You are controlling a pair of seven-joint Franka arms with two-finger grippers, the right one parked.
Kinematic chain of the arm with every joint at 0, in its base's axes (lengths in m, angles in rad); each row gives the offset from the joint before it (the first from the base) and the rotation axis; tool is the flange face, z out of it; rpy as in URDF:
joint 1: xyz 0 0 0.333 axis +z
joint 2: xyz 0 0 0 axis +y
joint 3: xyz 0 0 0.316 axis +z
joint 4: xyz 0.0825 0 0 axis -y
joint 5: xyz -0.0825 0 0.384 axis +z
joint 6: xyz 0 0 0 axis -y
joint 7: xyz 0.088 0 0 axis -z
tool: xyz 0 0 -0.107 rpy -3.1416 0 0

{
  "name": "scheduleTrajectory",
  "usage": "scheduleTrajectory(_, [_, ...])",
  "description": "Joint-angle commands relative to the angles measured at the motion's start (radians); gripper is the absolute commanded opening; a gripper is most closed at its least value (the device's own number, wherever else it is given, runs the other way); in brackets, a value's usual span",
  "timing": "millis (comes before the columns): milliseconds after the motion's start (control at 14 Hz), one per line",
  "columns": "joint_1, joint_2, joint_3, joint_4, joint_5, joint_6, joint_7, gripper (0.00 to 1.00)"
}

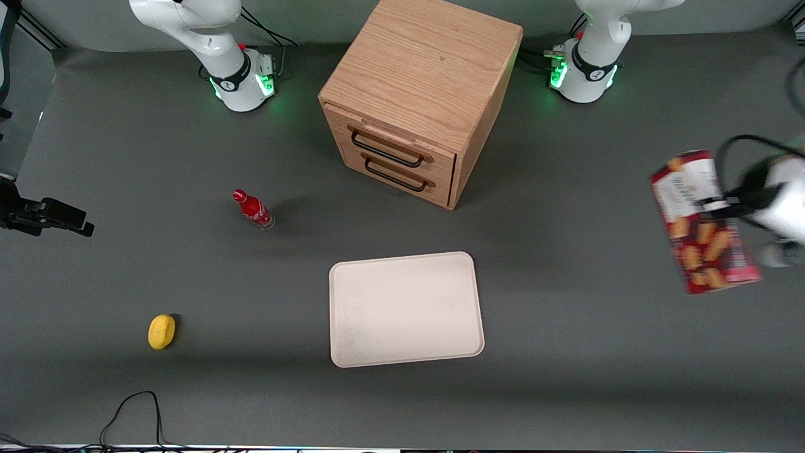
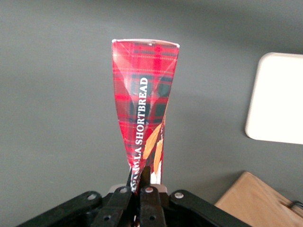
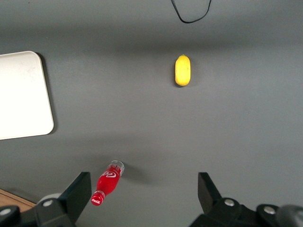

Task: Place red cookie box on tray
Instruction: 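Carry the cookie box over the white tray with the left gripper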

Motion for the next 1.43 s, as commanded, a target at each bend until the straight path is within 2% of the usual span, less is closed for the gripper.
scheduleTrajectory(0, [-0.055, 0.039, -0.033, 0.068, -0.059, 0.029, -0.091, 0.00])
scheduleTrajectory(143, [-0.127, 0.076, -0.065, 0.071, -0.060, 0.113, -0.221, 0.00])
scheduleTrajectory(429, [-0.241, 0.140, -0.070, 0.070, -0.061, 0.198, -0.257, 0.00])
scheduleTrajectory(714, [-0.281, 0.191, -0.069, 0.073, -0.058, 0.225, -0.250, 0.00])
scheduleTrajectory(1000, [-0.299, 0.304, -0.067, 0.071, -0.050, 0.325, -0.250, 0.00])
scheduleTrajectory(1214, [-0.321, 0.397, -0.064, 0.067, -0.003, 0.409, -0.251, 0.00])
scheduleTrajectory(1357, [-0.326, 0.440, -0.062, 0.065, 0.003, 0.449, -0.251, 0.00])
